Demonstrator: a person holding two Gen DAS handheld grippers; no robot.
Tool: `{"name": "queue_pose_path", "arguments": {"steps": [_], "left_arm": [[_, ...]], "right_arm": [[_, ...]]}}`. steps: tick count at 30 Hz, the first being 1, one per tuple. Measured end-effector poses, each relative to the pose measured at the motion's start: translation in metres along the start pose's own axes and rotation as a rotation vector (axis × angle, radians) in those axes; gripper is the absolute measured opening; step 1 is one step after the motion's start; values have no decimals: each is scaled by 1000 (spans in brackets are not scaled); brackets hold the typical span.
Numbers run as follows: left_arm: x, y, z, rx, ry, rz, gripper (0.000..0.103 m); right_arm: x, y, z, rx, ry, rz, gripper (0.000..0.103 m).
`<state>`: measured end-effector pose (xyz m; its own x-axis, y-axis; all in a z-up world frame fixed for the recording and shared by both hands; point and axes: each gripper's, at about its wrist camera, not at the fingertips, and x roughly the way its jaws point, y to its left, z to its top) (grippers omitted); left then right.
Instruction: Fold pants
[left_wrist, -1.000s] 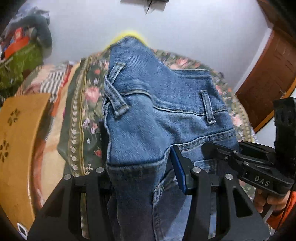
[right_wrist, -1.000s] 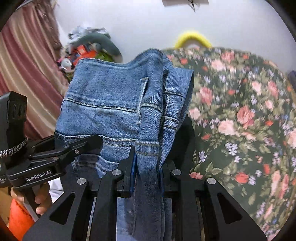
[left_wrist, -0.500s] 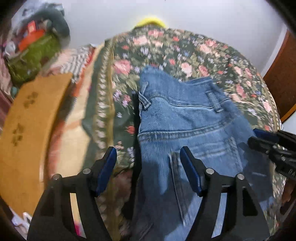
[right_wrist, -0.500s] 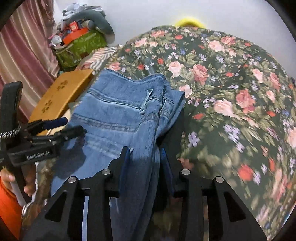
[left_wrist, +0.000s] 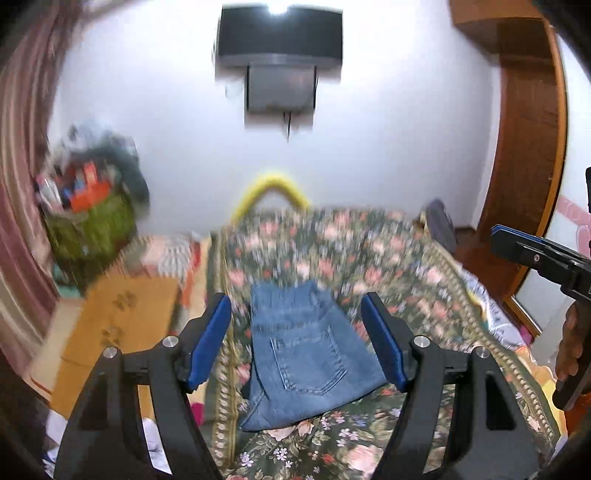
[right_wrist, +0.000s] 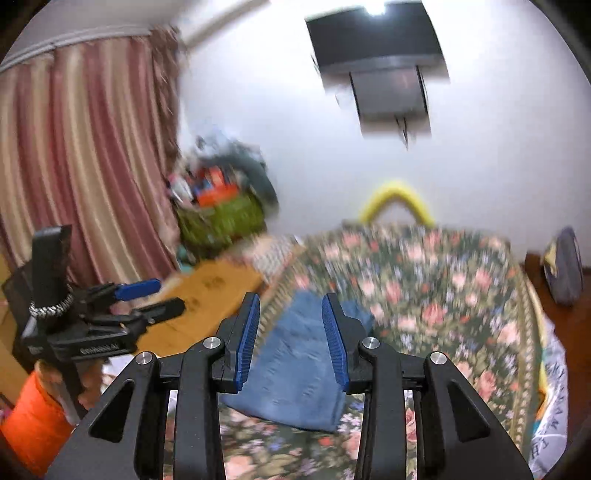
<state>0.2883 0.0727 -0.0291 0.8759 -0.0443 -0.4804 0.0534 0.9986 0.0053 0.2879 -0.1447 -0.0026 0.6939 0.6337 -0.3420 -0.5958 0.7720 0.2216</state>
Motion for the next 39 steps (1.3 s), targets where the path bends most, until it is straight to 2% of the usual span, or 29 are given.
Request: {"name": "queue_pose_path", "arguments": {"steps": [3,7,10,13,15,16,19,21,24,29,39], "left_arm": [[-66,-25,2,32,-121,25,80],[-131,-49,-8,37,-213,46,82],[-164,-61,-19,34,-258,51,85],[-195,-73,-34,26,-301,63,95],[-208,-76,-40,11,-320,67,101],[-213,-77,-44,-1,-330,69,103],[-224,-79,-50,-22,-339,72,103],[-226,-82,-52,-12,-336,75,103],[-226,-84,-53,-10,-328,68,103],[-224,-85,-55,-9,-325,62,103],[-214,-82,-58,-26,-308,62,103]], "right_arm": [[-47,27,3,-37,-80,-4,32],[-92,55,-9,-57,-136,3,33],[-114,72,-23,-86,-162,-8,36],[-126,80,-32,-110,-179,-32,52],[-133,85,-39,-109,-203,-48,68],[-137,85,-41,-104,-210,-55,71],[-138,80,-41,-87,-225,-74,78],[-141,79,-41,-71,-237,-97,90],[-147,79,-42,-52,-253,-109,99],[-150,84,-48,-77,-257,-153,101],[-151,85,-58,-91,-242,-164,101]]}}
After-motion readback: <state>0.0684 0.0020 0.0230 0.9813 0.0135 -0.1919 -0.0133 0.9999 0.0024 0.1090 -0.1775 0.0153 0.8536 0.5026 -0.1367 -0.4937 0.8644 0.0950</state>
